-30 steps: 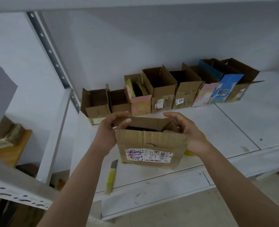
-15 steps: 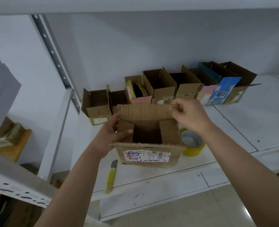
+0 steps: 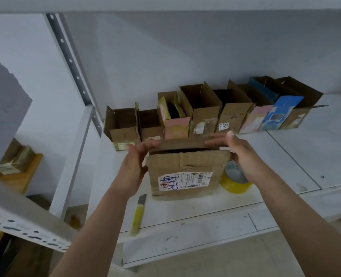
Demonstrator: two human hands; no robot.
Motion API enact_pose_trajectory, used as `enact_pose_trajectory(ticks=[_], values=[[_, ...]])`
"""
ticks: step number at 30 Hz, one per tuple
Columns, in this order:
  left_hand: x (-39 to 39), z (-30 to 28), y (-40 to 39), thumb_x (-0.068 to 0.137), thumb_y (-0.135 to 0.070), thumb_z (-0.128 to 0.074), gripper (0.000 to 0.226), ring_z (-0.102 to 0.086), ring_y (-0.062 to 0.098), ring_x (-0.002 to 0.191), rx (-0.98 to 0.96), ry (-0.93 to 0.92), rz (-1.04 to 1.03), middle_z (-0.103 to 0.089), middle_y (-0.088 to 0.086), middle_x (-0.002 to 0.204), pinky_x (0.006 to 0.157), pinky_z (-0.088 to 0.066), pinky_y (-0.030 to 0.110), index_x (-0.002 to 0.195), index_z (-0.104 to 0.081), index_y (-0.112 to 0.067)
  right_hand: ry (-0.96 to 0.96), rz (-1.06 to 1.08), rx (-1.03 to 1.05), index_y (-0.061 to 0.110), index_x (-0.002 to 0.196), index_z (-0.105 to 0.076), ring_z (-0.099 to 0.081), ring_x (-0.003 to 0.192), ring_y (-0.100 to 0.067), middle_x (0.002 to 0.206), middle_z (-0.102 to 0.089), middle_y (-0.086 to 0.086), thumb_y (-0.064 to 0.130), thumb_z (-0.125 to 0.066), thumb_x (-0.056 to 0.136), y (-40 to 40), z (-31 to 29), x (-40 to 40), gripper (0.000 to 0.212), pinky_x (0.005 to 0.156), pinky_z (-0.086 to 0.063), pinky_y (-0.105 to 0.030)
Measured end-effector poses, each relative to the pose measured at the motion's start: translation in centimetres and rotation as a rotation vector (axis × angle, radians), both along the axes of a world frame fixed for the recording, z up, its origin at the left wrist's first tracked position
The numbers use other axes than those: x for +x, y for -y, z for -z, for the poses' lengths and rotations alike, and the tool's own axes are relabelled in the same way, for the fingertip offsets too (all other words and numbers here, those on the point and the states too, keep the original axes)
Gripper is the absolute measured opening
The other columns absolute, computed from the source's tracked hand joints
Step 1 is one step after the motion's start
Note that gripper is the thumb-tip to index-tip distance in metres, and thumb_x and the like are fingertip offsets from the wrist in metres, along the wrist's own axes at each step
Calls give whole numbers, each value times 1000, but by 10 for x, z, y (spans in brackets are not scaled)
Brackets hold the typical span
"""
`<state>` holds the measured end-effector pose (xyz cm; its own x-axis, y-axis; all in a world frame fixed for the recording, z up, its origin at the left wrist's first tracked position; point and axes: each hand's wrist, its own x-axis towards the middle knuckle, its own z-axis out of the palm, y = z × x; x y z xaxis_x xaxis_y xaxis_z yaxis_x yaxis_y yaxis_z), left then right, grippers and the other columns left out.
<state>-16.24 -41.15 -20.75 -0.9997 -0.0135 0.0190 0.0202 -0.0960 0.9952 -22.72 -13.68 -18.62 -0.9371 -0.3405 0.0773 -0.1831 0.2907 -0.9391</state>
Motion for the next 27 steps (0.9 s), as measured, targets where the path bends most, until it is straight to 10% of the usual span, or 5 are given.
enact_pose_trajectory(ticks=[7,10,15,21,27], values=[[4,-2,0,84,-42,-70,39,-54,20,125,-186,-147,-157,-62,-5,126,89,-56,45,118,-64,-24,14,54,-55,34,100,-75,-62,108,-9,117,-66,15,73,-25,92,-6,12,-8,65,90,-50,-35],[-1,-4,-5,92,-8,-62,26,-60,16,117,-132,-88,-206,-67,-4,116,84,-59,36,114,-66,-22,49,232,-41,31,87,-72,-63,102,-19,108,-68,3,34,-46,94,-13,18,-12,26,85,-48,-31],[-3,-8,-5,96,-5,-55,27,-64,19,109,-138,-68,-179,-68,-5,111,81,-59,31,109,-68,-25,97,-122,1034,17,117,-55,-51,119,-25,124,-58,-5,25,-60,86,-43,49,-12,33,105,-32,-34],[-6,-9,-8,97,-11,-54,21,-54,19,124,-261,-87,-156,-57,4,132,100,-48,50,105,-69,-23,-95,-43,1375,32,138,-43,-37,137,-13,146,-46,6,38,-54,93,-61,75,-8,47,119,3,-50],[-11,-7,-14,97,-17,-55,19,-48,9,127,-299,-65,-196,-53,-3,137,104,-46,44,100,-72,-27,-115,269,738,9,92,-69,-62,99,-33,100,-68,-13,32,-71,85,-91,8,-20,24,91,-44,-41]])
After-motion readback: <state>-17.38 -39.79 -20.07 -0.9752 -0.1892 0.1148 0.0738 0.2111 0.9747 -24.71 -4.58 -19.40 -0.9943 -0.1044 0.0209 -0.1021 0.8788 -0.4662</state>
